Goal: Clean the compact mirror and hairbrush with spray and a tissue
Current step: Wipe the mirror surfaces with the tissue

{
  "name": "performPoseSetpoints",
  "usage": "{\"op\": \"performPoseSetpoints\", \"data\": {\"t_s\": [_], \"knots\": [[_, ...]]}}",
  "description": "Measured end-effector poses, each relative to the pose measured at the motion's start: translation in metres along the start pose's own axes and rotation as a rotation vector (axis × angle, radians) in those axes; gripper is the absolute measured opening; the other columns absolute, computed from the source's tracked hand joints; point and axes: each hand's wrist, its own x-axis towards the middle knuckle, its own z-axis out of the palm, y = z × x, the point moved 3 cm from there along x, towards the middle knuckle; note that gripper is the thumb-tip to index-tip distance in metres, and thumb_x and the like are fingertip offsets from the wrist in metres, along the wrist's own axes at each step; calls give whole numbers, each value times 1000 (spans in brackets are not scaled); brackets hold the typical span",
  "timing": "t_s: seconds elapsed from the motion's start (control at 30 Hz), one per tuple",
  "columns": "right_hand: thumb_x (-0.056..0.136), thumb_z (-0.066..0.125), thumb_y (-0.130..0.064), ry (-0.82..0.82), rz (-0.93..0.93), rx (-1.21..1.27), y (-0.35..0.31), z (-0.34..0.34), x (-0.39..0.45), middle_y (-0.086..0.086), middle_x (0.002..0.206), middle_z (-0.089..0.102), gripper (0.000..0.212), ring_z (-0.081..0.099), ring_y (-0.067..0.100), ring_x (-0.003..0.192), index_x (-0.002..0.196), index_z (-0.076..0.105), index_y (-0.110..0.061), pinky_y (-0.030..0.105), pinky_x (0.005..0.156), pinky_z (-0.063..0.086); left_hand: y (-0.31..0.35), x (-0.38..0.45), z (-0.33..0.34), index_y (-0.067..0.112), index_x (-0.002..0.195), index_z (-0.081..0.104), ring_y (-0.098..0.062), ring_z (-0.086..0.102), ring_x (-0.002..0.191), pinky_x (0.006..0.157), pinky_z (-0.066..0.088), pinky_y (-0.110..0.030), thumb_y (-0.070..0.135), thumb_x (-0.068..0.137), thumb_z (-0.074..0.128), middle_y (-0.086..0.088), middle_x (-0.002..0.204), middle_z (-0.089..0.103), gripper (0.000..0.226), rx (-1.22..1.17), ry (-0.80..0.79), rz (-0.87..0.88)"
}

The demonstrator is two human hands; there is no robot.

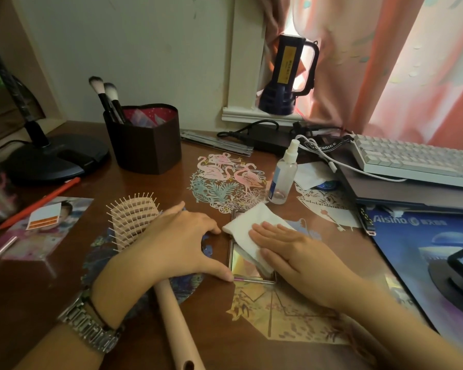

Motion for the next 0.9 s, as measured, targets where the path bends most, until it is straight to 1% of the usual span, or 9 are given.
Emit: {"op": "performPoseSetpoints", "data": {"t_s": [0.13,0.27,0.5,0.63,0.8,0.9], "knots": [[99,23,-39,-23,-11,-37,3,-1,3,-19,150,24,44,13,-8,137,143,27,-35,18,114,3,0,0,0,37,134,43,-11,28,135,113,11,-32,79,58,58,19,143,39,87,-1,-3,1],[97,18,-41,-19,13,-75,13,2,19,-17,151,22,48,12,-5,138,144,26,-33,21,114,2,1,-1,-1,37,134,42,-10,28,135,113,11,-31,78,59,58,19,144,38,87,-6,-1,3],[98,20,-39,-13,12,-61,12,3,24,-12,152,23,47,13,0,140,144,27,-29,27,118,5,0,-1,-1,37,133,44,-11,29,134,113,11,-32,77,59,59,18,143,40,86,-9,1,8],[97,17,-42,-25,-15,-73,1,4,11,-15,151,23,49,11,-3,140,144,27,-32,22,115,-5,1,-1,-2,37,134,43,-12,28,135,113,12,-32,76,59,60,17,144,38,86,-12,4,2],[95,13,-46,-43,-18,-91,-2,3,8,-17,151,22,52,10,-5,139,144,25,-34,21,114,-7,0,-1,-2,37,133,44,-10,31,134,113,12,-31,77,58,60,18,142,41,86,-13,17,9],[95,13,-46,-54,-16,-111,2,5,17,-17,152,21,52,10,-4,139,145,23,-33,24,115,-6,0,0,-1,37,131,45,-10,33,132,113,11,-30,78,57,60,19,140,43,87,-9,31,18]]}}
